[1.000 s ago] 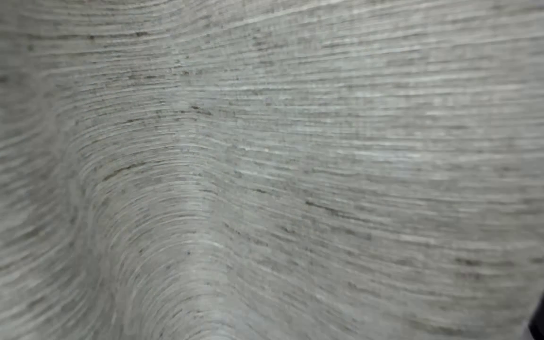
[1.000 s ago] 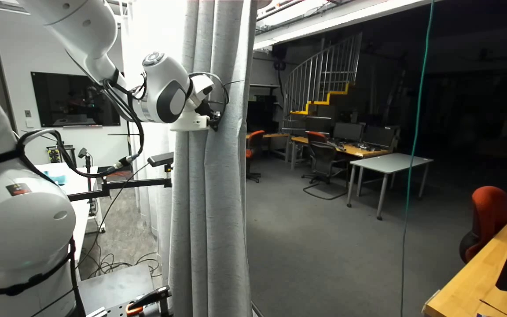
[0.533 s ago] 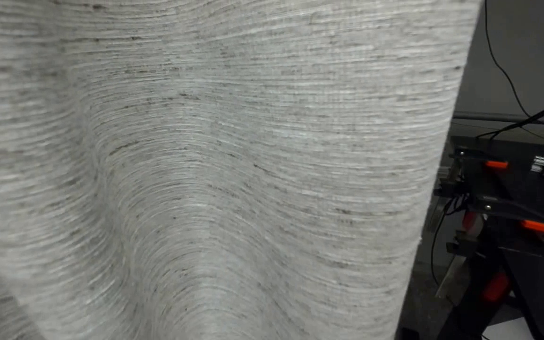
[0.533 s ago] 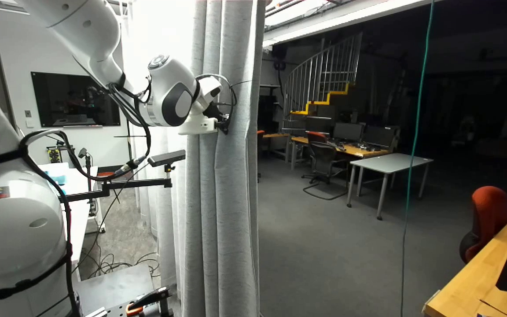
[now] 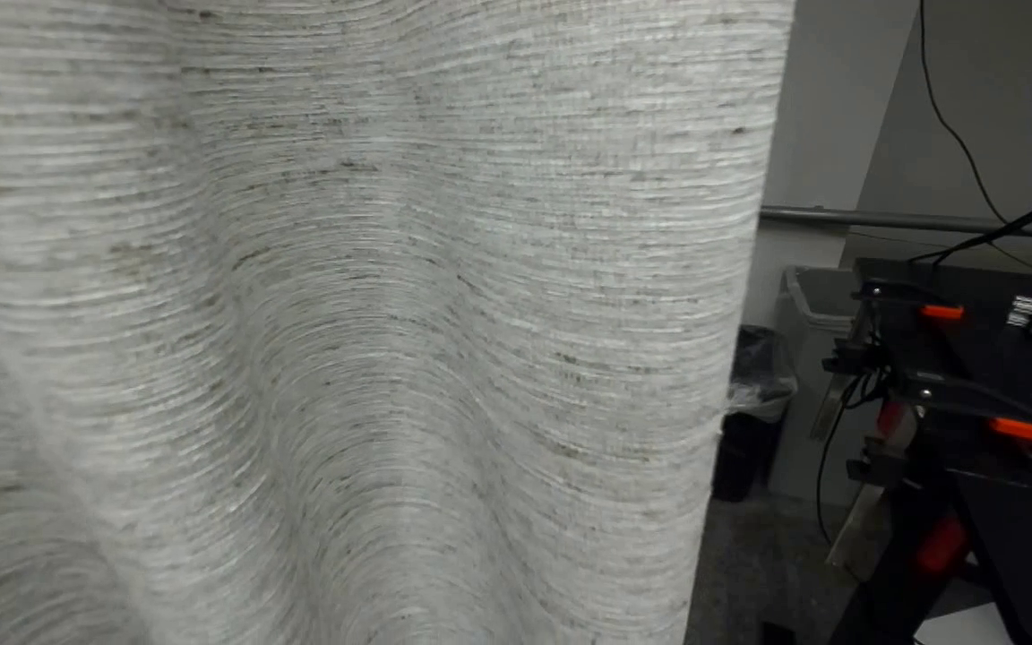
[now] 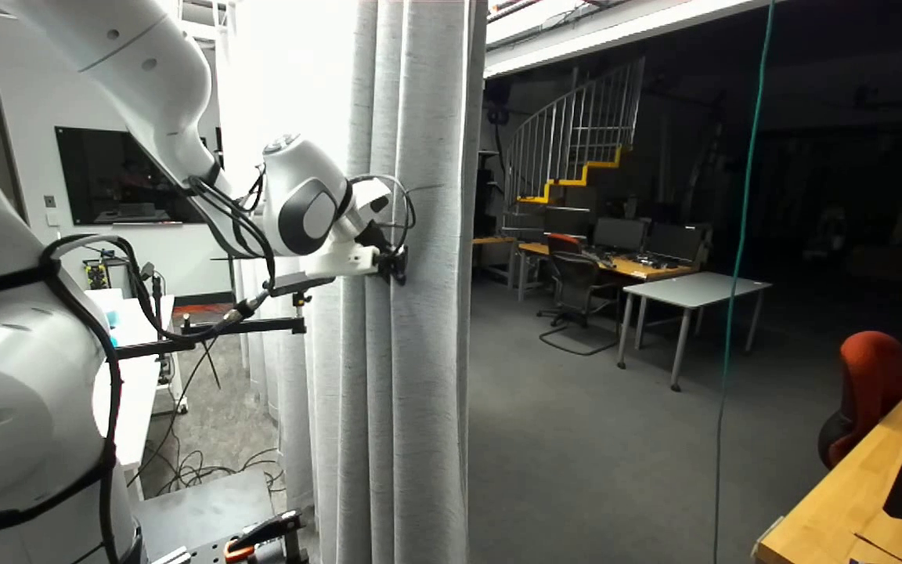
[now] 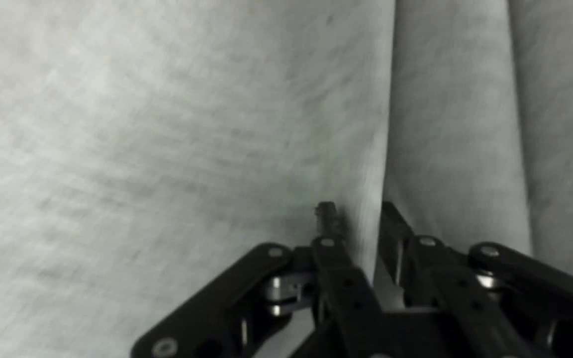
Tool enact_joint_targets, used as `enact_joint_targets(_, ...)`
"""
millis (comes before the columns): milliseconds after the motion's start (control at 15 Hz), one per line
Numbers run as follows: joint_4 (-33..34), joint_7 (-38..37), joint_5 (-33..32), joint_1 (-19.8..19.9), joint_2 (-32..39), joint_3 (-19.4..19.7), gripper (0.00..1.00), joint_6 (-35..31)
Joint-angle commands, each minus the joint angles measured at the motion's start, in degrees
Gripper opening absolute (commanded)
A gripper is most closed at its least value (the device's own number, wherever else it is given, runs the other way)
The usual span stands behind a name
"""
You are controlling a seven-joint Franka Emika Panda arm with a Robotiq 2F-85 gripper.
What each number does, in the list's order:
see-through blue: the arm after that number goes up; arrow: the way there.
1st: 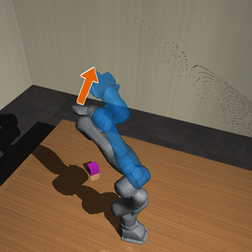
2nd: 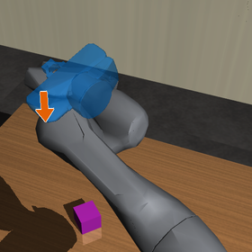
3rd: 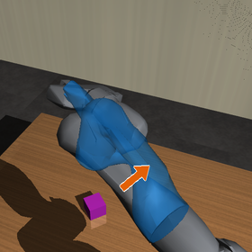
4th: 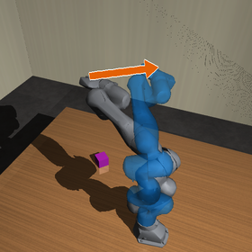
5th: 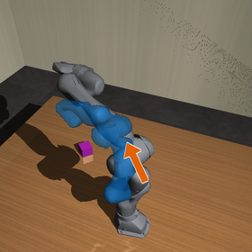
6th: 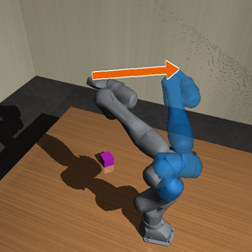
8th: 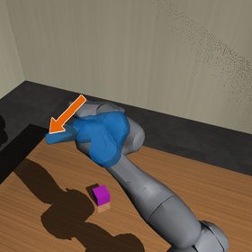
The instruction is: Slide the curtain to the left
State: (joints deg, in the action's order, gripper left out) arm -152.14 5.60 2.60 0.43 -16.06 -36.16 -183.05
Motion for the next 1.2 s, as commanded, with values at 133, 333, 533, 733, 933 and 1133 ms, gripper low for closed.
enact_joint_targets(133, -3.3, -2.3, -0.6, 3.8, 4.6, -7.3, 0.73, 12.3)
enact_joint_targets(333, -1.6, -2.2, -2.9, -2.9, 7.8, -0.2, 0.96, 22.5)
enact_joint_targets(533, -1.3, 1.2, -0.7, -9.0, 7.5, 6.5, 1.0, 28.8)
enact_joint_targets(733, -3.4, 3.2, 0.2, -13.5, 3.9, 13.1, 1.0, 30.1)
enact_joint_targets(933, -5.3, 5.2, 0.5, -15.3, 0.7, 18.2, 1.0, 29.3)
enact_joint_targets(1133, -6.2, 7.0, 0.6, -15.1, -1.8, 23.3, 1.0, 29.1)
